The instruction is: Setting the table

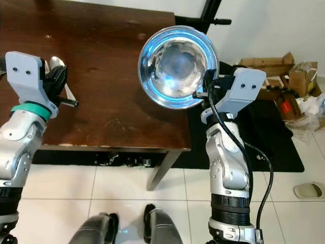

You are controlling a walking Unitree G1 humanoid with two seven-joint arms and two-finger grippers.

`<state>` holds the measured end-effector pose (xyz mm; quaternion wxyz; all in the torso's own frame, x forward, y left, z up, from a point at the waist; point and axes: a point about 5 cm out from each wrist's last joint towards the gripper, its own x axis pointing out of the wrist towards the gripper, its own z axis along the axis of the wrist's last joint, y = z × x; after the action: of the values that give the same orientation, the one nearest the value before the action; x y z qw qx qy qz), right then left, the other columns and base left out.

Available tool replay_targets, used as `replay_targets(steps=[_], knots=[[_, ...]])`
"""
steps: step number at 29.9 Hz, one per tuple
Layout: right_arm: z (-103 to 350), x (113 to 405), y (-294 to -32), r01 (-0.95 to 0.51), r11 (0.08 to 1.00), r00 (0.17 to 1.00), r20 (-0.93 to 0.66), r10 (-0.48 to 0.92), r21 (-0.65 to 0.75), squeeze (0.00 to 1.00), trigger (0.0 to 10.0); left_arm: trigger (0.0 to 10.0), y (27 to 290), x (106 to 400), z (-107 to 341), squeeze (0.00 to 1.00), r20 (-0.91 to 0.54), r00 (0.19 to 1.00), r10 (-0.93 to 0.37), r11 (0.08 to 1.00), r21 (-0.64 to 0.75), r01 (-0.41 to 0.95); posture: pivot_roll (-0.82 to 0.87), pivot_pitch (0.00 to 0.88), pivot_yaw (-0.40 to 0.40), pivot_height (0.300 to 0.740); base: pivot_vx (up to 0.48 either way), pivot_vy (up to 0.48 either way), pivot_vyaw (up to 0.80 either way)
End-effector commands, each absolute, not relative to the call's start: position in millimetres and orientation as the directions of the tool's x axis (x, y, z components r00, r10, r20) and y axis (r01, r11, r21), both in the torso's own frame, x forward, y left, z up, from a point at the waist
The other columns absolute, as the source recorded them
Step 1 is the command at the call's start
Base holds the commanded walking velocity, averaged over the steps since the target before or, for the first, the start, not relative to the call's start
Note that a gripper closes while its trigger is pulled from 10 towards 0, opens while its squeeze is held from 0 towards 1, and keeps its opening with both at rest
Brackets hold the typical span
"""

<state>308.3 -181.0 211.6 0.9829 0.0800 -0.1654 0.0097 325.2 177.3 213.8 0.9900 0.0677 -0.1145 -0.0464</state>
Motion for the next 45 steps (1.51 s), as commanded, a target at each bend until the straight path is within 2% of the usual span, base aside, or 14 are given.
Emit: replay_targets(steps=[1,26,45], knots=[[213.6,304.5,-186.8,-0.024,0.987,0.936,0.351,-0.034,0.161,0.00,10.0,10.0,180.9,326.7,211.8,0.00,0.218,0.972,-0.088,0.987,0.149,0.056,0.04,0.066,-0.020,0.740,-0.259,0.000,0.00],[217.6,308.0,-193.1,-0.003,0.968,0.934,0.345,-0.086,0.251,0.00,10.0,10.0,180.6,335.8,217.2,0.00,0.227,0.970,-0.087,0.988,0.142,0.055,0.02,0.076,-0.014,0.740,-0.318,0.000,0.00],[216.8,307.4,-191.9,-0.006,0.964,0.936,0.342,-0.088,0.266,0.00,10.0,10.0,179.8,337.4,218.2,0.00,0.231,0.969,-0.091,0.988,0.139,0.059,0.02,0.081,-0.009,0.740,-0.332,0.000,0.00]])
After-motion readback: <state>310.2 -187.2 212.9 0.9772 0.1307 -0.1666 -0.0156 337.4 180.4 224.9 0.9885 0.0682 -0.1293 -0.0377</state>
